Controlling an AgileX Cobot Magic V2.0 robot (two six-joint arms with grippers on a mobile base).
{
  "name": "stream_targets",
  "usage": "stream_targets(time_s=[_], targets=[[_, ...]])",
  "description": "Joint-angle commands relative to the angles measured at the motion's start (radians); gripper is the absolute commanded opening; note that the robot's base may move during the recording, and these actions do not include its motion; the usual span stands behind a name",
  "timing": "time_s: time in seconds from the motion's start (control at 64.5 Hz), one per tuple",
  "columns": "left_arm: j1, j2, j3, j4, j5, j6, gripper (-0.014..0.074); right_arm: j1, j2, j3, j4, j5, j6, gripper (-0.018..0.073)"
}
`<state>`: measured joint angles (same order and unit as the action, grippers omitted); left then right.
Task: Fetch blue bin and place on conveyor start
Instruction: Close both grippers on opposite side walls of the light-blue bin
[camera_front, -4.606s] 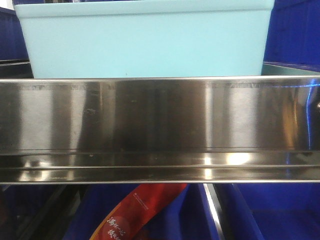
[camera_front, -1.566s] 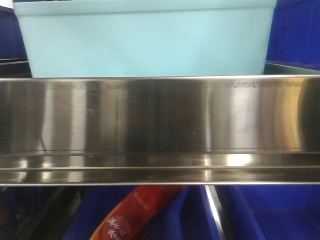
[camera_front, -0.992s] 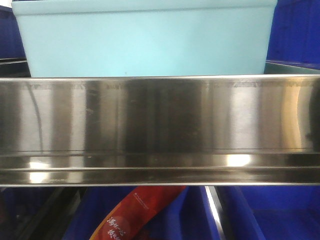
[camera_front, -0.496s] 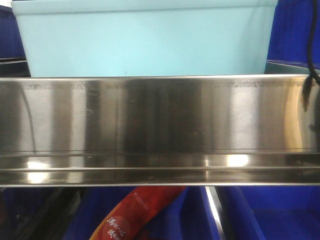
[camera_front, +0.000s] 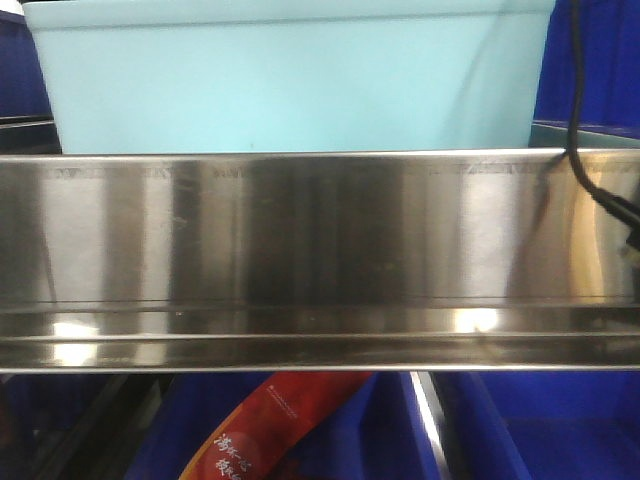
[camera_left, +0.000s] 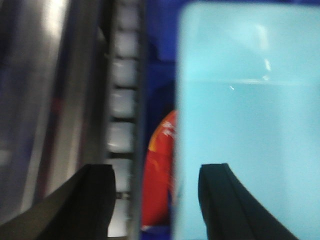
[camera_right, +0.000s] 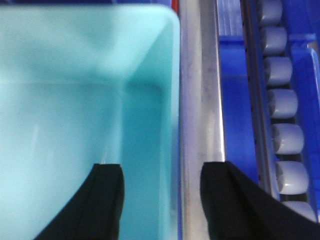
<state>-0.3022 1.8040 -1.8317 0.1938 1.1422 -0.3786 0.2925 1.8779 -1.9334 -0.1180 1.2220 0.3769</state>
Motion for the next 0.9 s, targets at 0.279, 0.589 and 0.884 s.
stream_targets(time_s=[0.279, 0.589, 0.884], targets=[[0.001, 0.069, -0.007, -0.033, 0.008, 0.011, 0.0295, -0.003, 0.037, -0.005, -0.011, -0.001, 0.0, 0.0255], [0.001, 0.079, -0.007, -0.031, 0.01, 0.011, 0.0295, -0.007, 0.037, 0.046, -0.011, -0.001, 0.0, 0.0255], [0.001, 0.079, -0.007, -0.031, 0.014, 0.012, 0.0295, -0.007, 0.037, 0.046, -0.011, -0.001, 0.0, 0.0255]])
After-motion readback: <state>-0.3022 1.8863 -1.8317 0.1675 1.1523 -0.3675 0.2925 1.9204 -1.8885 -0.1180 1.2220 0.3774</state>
